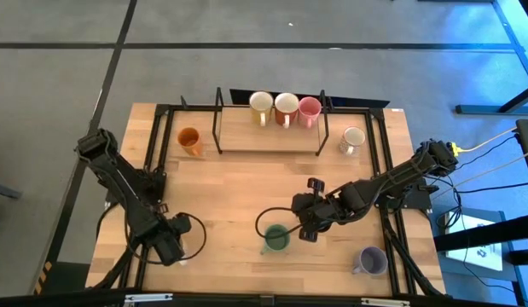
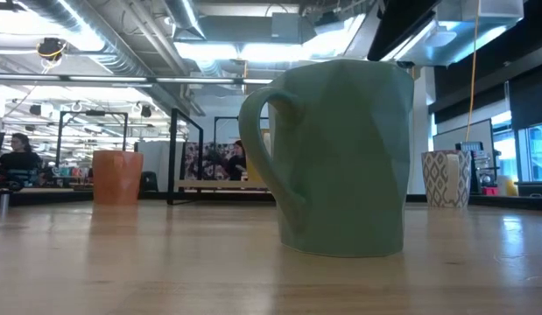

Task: Place coffee mugs
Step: Put the orange patterned mug on the shelf

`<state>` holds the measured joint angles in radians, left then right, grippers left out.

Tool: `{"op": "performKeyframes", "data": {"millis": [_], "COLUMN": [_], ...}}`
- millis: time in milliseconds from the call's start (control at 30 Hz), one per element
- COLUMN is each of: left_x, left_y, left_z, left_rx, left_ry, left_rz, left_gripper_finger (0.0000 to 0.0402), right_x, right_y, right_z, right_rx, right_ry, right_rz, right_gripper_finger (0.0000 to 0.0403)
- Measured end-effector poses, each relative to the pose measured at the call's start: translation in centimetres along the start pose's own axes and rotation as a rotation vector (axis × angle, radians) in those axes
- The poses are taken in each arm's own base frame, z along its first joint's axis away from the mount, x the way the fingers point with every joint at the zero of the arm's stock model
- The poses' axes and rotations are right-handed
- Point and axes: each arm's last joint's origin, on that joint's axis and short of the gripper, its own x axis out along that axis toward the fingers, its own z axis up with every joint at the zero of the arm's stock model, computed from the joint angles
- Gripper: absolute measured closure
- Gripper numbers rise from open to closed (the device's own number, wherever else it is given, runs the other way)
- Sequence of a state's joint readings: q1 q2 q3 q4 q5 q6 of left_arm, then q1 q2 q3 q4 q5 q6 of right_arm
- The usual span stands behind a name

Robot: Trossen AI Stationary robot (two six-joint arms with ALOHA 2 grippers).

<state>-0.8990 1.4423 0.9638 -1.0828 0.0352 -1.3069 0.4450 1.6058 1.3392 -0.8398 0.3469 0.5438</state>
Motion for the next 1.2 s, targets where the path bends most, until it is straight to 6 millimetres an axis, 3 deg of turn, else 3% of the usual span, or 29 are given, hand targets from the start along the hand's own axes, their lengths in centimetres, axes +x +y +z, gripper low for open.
{"op": "performKeyframes", "data": {"millis": [133, 200, 367, 600, 933, 1200], "left_x": [-1.0, -2.4, -7.7, -14.4, -20.1, -21.9], "left_y": [0.7, 1.2, 3.1, 6.2, 11.8, 17.9], "left_z": [0.3, 0.7, 2.5, 6.2, 13.1, 18.4], "left_rx": [0.065, 0.089, 0.166, 0.215, 0.106, 0.066], "left_ry": [-0.027, -0.065, -0.254, -0.54, -0.702, -0.59], "left_rz": [-0.025, -0.045, -0.087, -0.084, 0.078, 0.224], "left_gripper_finger": [0.0384, 0.0384, 0.0384, 0.0385, 0.0385, 0.0379], "right_x": [-0.2, -0.7, -2.7, -5.4, -7.9, -8.7], "right_y": [-0.1, -0.1, -1.0, -4.1, -9.4, -12.9], "right_z": [0.2, 0.6, 2.2, 3.4, 0.4, -2.7], "right_rx": [0.0, 0.004, 0.01, -0.056, -0.141, -0.037], "right_ry": [-0.016, -0.032, -0.057, -0.067, -0.15, -0.19], "right_rz": [-0.025, -0.036, -0.117, -0.169, -0.121, -0.133], "right_gripper_finger": [0.0306, 0.0306, 0.0306, 0.0306, 0.0306, 0.0306]}}
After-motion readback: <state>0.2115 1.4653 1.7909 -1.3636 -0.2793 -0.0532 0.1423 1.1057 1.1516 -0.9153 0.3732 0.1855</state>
